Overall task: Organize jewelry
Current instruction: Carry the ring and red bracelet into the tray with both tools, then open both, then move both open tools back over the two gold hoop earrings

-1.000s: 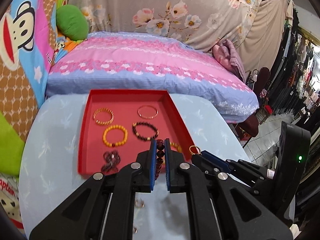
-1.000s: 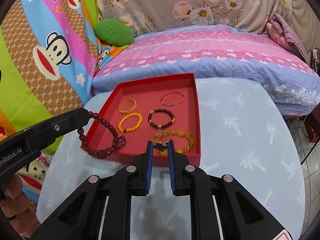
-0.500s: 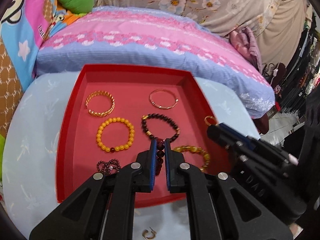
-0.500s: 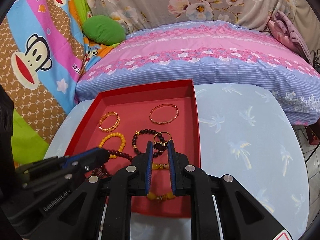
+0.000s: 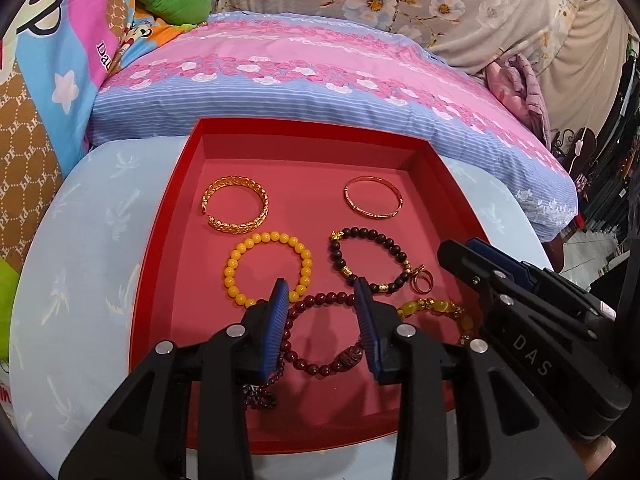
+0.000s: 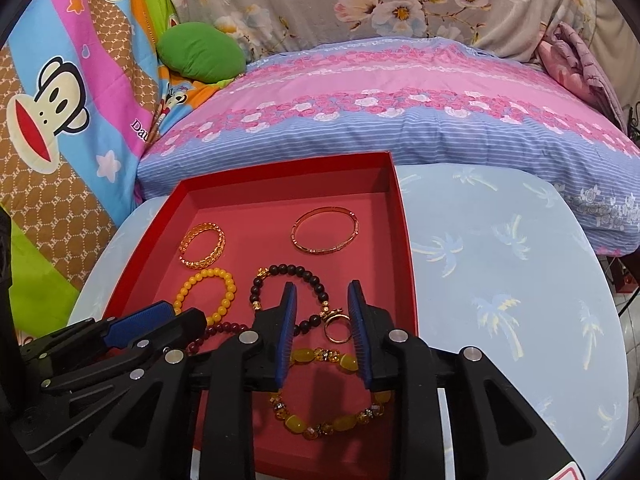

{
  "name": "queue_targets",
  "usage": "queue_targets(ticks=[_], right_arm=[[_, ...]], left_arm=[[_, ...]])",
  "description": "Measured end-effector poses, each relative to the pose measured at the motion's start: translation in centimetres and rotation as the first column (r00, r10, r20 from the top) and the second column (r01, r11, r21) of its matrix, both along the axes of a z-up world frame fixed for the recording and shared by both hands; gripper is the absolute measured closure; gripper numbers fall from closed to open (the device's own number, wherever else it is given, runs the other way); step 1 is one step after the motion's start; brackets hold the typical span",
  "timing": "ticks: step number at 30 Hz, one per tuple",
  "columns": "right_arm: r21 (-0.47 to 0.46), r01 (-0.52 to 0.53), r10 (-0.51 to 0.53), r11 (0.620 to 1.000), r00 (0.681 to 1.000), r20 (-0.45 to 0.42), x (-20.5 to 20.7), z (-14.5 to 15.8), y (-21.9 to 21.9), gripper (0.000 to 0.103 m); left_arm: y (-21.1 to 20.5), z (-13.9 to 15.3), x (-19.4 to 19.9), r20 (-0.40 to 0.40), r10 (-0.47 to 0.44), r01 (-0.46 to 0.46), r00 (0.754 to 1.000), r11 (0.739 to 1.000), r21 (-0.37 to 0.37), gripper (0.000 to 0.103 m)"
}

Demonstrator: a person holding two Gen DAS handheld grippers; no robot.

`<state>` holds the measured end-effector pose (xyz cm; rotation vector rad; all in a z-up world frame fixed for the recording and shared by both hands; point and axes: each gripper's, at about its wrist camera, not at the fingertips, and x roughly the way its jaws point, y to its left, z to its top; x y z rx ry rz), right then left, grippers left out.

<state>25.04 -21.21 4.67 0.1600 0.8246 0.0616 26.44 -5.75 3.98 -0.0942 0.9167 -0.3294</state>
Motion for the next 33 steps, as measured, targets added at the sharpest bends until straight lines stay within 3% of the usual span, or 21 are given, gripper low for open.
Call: queue_targets(ticks=[33], right_arm=[[0.011,-0.035,0.035,0.999,0.999,0.019,-8.6,2.8,1.9,0.076]], left_arm=[[1.2,3.6,-7.2,0.056,0.005,-0.006,0.998,1.000,0.013,0.071]])
